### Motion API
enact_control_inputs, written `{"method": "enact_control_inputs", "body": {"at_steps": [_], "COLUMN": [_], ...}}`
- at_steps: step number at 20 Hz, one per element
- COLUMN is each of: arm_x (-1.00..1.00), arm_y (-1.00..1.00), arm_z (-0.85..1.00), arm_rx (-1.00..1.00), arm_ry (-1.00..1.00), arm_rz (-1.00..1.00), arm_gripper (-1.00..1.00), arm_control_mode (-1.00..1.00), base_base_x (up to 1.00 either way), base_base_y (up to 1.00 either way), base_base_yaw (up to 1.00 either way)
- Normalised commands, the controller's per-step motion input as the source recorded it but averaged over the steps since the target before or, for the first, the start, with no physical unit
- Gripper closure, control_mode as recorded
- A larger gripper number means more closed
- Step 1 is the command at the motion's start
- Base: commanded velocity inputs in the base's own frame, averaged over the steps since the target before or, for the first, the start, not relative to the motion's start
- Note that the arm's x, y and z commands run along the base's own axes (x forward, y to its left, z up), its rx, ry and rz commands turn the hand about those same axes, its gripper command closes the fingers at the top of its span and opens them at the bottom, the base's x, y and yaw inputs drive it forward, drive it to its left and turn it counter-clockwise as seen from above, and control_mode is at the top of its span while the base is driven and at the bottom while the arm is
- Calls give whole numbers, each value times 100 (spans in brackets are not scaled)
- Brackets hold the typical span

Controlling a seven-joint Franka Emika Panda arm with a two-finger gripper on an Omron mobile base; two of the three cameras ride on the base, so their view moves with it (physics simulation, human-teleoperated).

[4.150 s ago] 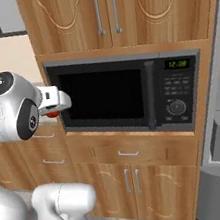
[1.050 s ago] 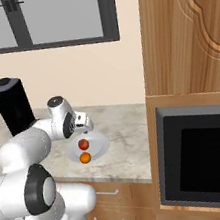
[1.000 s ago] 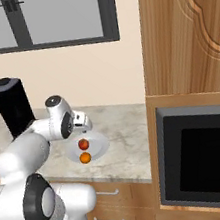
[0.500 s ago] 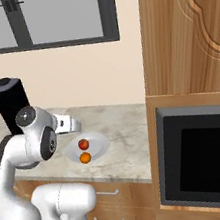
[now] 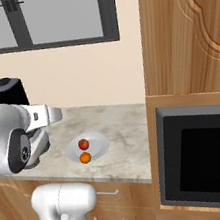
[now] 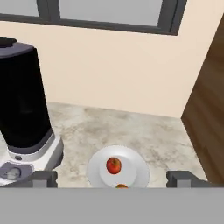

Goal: Pick the tangerine and apple from the fridge and place them on the plate next to the blender to make a fruit smoothie.

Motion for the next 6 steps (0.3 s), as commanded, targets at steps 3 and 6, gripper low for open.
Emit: {"method": "enact_control_inputs", "body": {"at_steps": [3,6], "arm_x": [-33,0], "arm_y": [0,0], "arm_z": [25,0], "arm_rx": [0,0], "arm_ry": [-13,0], "arm_rz": [1,0], "arm_gripper": [-100,-100], "arm_control_mode": [-100,-100], "base_base_x": [0,0], "base_base_y": [0,0], "base_base_yaw": [0,0]}}
